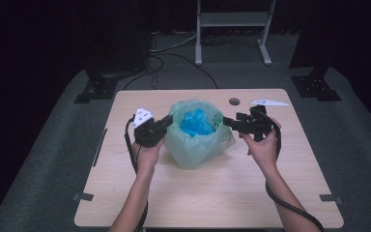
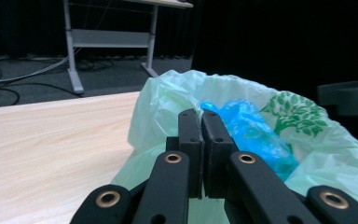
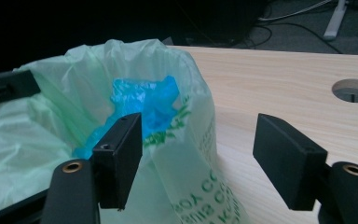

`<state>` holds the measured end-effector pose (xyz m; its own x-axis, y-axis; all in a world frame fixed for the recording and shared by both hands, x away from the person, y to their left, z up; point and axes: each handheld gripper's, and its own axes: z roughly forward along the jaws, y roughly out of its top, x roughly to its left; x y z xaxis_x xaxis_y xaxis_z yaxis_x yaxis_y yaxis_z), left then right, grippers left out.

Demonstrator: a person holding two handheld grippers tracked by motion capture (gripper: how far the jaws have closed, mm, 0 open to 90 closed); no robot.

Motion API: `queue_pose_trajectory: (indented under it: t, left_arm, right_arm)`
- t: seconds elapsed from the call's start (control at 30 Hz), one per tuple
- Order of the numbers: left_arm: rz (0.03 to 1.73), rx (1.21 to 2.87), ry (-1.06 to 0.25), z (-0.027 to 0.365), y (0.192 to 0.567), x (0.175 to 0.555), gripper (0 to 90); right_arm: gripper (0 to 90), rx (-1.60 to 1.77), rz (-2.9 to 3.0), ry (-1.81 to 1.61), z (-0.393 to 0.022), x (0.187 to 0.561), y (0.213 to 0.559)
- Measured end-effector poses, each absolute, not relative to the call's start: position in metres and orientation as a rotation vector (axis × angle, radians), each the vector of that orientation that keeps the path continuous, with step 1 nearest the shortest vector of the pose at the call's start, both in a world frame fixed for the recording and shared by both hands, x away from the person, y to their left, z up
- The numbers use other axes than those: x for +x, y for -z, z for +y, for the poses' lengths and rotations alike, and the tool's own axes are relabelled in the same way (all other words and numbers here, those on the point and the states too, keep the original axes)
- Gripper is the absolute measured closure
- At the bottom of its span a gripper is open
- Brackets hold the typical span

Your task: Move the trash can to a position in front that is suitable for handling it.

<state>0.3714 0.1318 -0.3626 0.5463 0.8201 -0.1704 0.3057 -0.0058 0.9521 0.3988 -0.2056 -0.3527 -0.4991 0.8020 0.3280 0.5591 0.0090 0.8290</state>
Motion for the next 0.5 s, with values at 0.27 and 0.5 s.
queue_pose_trajectory:
  t: [0.27,0.5]
  left_arm:
    - [0.966,1.559,-0.507,0.129,0.356,0.370,88.4]
    - [0.948,1.544,-0.492,0.126,0.351,0.369,88.4]
  right_arm:
    - [36.3,1.472,2.091,-1.433,-0.190,0.411,0.355]
    - [46.5,1.508,2.122,-1.404,-0.182,0.415,0.359]
